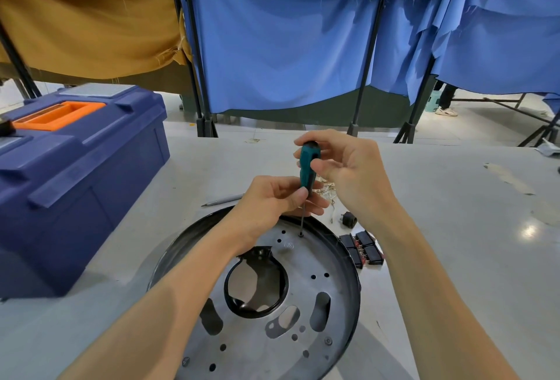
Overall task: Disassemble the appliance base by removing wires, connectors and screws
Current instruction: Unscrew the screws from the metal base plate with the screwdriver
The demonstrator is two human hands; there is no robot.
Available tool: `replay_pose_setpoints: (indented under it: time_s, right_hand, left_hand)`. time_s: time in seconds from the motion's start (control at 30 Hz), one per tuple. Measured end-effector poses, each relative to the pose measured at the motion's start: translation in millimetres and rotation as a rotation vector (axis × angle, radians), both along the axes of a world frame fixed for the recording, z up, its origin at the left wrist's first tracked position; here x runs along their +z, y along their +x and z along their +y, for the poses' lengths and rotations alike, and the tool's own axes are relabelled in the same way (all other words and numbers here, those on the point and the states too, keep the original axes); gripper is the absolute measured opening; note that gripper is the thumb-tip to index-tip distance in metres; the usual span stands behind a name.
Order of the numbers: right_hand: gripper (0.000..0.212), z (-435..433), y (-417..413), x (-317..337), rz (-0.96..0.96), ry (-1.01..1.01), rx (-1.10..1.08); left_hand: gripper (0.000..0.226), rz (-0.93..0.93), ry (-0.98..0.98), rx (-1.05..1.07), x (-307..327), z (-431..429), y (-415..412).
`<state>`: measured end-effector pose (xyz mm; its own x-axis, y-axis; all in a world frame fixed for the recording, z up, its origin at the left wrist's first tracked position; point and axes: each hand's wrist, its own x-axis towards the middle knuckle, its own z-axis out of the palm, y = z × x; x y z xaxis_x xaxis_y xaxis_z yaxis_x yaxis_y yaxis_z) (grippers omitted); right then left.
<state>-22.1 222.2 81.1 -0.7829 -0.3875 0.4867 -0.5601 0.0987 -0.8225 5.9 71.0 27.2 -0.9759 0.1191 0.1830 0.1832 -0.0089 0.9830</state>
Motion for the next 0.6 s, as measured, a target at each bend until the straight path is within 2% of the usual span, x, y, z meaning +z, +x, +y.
replay_pose_setpoints:
  time_s: [0.1,0.27,0.37,0.47,0.53,0.6]
  right_hand:
    - [0.021,-2.2,1.5,-0.6,0.022,0.059,-0.014]
    - [0.025,-7.1,4.1,-0.9,0.086,0.094,-0.100]
    - [0.037,-2.1,3.0,2.6,0.038,0.068,-0.062]
    - [0.027,0.1,3.2,3.3,0.015,0.044,-0.019]
    - [0.019,-2.1,4.3,1.4,0.051,0.071,-0.050]
    - [0.022,-4.1,4.0,0.1,0.081,0.078,-0.097]
  left_hand:
    - [0.015,0.007,0.019,0.054,-0.4,2.1,0.0]
    - [0.042,0.026,-0.060,0.132,-1.6,1.3,-2.8]
    - [0.026,0.019,0.052,0.059,-1.7,1.2,-3.0]
    - [0.015,0.026,0.039,0.084,-2.5,0.8,-3.3]
    - [0.018,0.035,0.039,0.110,-1.6,1.7,-2.6]
    - [0.025,0.040,0.037,0.127,-0.2,2.8,-1.6]
